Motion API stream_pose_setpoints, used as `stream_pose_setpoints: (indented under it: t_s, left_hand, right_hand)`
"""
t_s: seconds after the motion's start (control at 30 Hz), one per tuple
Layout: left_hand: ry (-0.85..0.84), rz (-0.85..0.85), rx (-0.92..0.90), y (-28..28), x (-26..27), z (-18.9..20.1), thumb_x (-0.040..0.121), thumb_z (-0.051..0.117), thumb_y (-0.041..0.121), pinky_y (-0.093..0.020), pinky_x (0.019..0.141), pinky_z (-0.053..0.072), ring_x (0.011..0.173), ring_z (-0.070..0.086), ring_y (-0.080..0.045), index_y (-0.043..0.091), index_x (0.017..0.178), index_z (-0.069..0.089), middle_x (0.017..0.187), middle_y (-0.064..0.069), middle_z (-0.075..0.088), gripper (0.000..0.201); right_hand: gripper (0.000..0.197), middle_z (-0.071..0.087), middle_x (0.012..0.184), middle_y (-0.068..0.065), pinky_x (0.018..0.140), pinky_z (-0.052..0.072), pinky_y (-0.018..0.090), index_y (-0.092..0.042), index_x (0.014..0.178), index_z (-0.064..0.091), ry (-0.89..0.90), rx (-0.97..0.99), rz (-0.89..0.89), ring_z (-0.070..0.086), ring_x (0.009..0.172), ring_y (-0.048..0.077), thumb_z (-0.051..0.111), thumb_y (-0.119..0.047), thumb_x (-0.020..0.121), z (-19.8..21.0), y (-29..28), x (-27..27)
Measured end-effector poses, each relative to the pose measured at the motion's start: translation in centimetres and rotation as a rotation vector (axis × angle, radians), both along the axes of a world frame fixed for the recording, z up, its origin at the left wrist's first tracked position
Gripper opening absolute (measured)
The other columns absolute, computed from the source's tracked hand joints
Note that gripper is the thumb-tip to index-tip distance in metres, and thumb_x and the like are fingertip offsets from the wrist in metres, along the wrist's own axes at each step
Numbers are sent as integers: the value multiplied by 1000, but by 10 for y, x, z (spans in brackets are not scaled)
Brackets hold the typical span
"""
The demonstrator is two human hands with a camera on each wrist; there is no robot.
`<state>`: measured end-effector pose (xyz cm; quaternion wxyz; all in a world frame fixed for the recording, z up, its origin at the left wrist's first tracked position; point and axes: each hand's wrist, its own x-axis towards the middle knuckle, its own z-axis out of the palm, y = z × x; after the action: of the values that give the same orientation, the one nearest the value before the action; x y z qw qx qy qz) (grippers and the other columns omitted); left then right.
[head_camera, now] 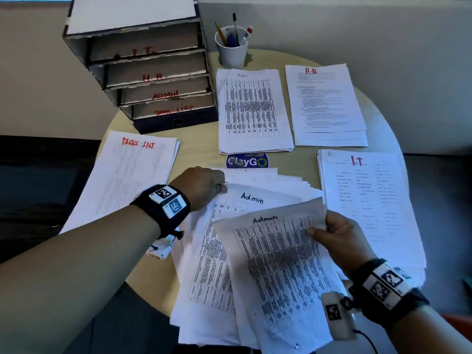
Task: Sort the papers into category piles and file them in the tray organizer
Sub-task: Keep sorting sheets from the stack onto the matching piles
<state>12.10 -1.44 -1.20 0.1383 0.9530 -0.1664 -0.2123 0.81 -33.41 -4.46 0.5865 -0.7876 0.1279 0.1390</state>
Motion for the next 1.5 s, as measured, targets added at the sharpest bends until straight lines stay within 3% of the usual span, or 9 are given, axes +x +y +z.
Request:
stream_pose_setpoints:
  t_s: [0.2,0.3,0.53,0.77,0.93,1.17,1.3,1.43,1.5]
  left_hand:
    - [-211,-261,-24,3,2,5,102,34,49,-37,72,49,87,57,-27,19,92,62,96,-3,63,42]
    - [-292,-293,-160,6,4,10,101,45,35,-33,80,51,101,60,-24,17,109,70,115,-3,65,32]
    - [158,250,-567,-1,0,30,92,68,9,-10,63,43,60,56,8,19,81,71,65,20,67,15]
    - [327,365,-752,-2,-7,36,96,62,9,-20,45,35,46,38,-15,9,86,67,52,5,52,11]
    - [450,581,-828,-1,-2,30,97,61,24,-23,63,43,73,55,-18,12,94,67,82,-5,63,13]
    - [168,60,221,19,-20,-26,77,75,51,-44,96,47,118,49,-30,18,139,47,133,-10,48,76]
    - [144,174,224,10,-24,-40,77,75,44,-47,96,46,122,45,-32,29,137,44,132,-6,43,69]
    - [84,233,-2,7,-25,-36,91,60,23,-34,75,46,91,54,-28,27,91,55,96,2,54,7]
    - [103,277,-154,9,-27,-35,94,59,22,-29,67,43,82,55,-22,24,85,55,85,5,59,11]
  right_hand:
    - [40,67,120,-12,90,50,19,-41,86,72,-114,-101,25,63,107,7,75,-1,79,11,10,6]
    - [35,58,132,-23,97,46,25,-34,94,75,-119,-67,38,58,116,1,76,-3,78,12,13,12]
    - [22,77,90,0,92,55,48,-19,95,76,-15,78,-231,71,94,26,73,-2,81,-1,9,9]
    - [26,74,105,12,93,51,42,-8,109,69,32,307,-187,69,100,29,61,4,88,-1,15,5]
    - [20,75,98,13,85,55,42,-9,101,68,32,210,-201,71,91,31,61,4,89,6,10,17]
    - [28,73,67,-7,50,45,5,-21,79,69,-85,-132,-158,61,52,-5,63,5,87,33,-57,18]
    - [37,71,70,-9,58,44,4,-26,72,73,-112,-207,54,61,63,-1,68,10,80,42,-60,20]
    - [27,72,73,7,66,52,20,-18,76,76,-109,42,89,64,71,14,73,8,71,44,-48,20]
    - [13,71,74,12,68,53,26,-14,75,76,-77,166,55,64,72,20,75,-2,71,43,-39,20]
